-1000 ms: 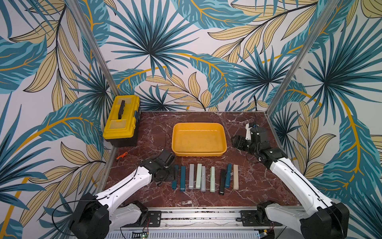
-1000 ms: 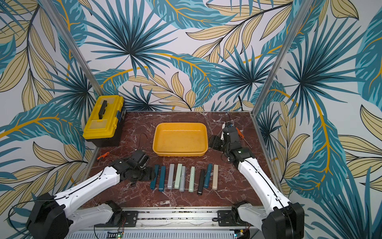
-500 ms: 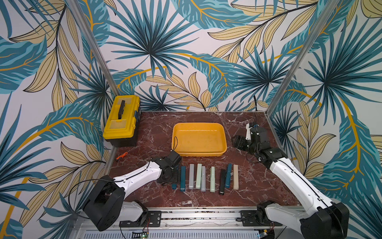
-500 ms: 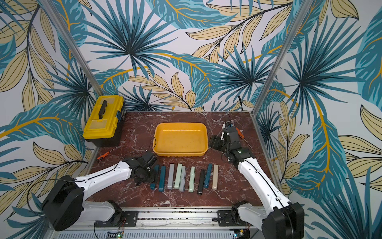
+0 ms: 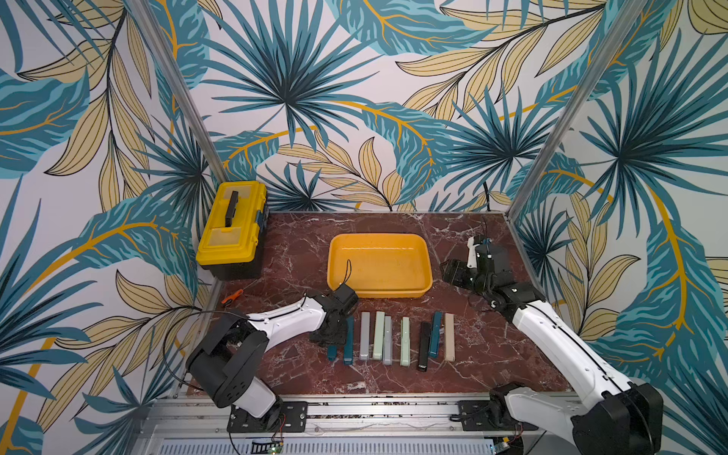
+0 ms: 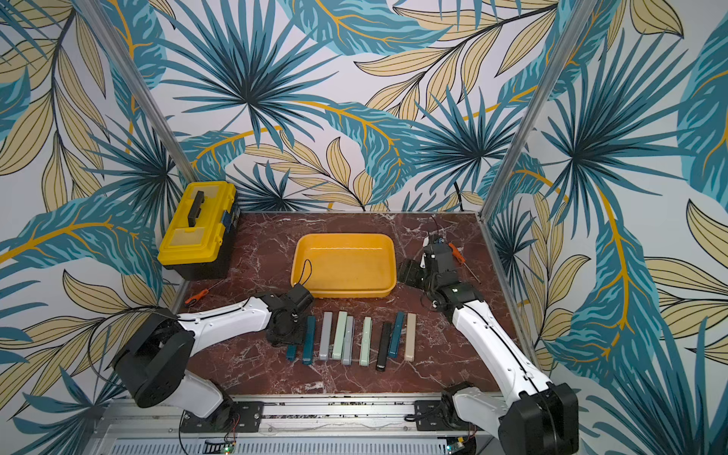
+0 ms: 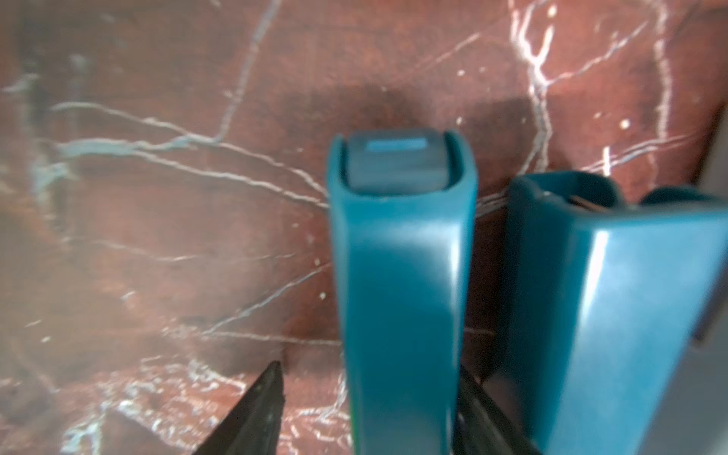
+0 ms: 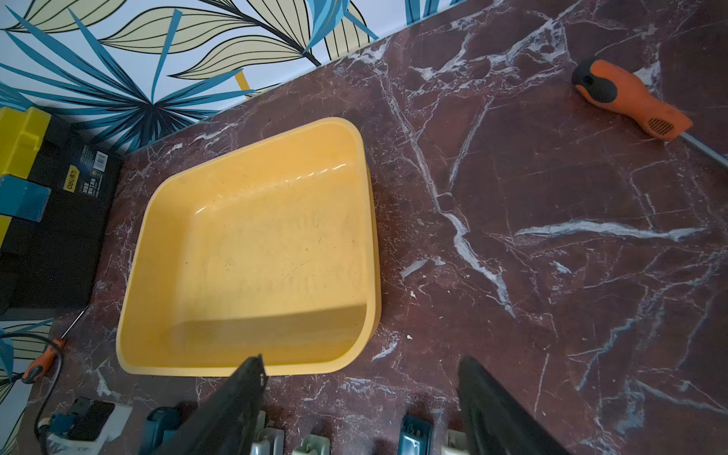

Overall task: Put the pruning pliers into the storage box
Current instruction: Pick up the pruning pliers from the center of the board.

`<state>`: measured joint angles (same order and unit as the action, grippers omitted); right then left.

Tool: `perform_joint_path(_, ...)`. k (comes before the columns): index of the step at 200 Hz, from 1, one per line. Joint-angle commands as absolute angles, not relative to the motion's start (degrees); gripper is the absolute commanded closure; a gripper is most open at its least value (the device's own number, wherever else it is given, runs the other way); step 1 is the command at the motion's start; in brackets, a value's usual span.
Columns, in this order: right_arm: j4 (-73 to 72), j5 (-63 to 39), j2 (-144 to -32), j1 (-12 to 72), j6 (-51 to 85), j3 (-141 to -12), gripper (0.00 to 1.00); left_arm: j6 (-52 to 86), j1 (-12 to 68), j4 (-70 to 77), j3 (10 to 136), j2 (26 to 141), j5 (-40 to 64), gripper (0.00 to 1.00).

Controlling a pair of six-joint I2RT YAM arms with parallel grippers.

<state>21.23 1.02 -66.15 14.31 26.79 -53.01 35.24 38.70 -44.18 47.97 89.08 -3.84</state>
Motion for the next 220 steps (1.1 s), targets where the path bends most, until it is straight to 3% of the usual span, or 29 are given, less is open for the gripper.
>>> perform_joint_path(1, 20.7, 1.1, -66.7, 14.6, 26.1, -52.2, 0.21, 35.6, 39.6, -42.4, 48.5, 90.3, -4.5, 0.39)
perform_joint_path(26, 20.9, 1.1, -66.2, 14.6, 26.1, -52.1, 0.21, 35.9, 39.9, -41.6, 48.3, 91.6, -3.8, 0.50)
perform_joint_path(102, 20.1, 0.7, -66.5, 14.6, 26.8, -52.0, 0.21, 36.3, 40.2, -43.6, 48.8, 90.8, -4.2, 0.69)
perform_joint_path(177, 18.8, -0.1, -67.3, 14.6, 28.1, -52.0, 0.21, 37.3, 40.2, -54.4, 54.1, 83.4, -7.1, 0.74)
perform_joint_path(220, 17.2, -0.3, -67.5, 14.6, 28.4, -52.1, 0.21, 35.5, 38.4, -61.7, 63.7, 83.6, -6.6, 0.72)
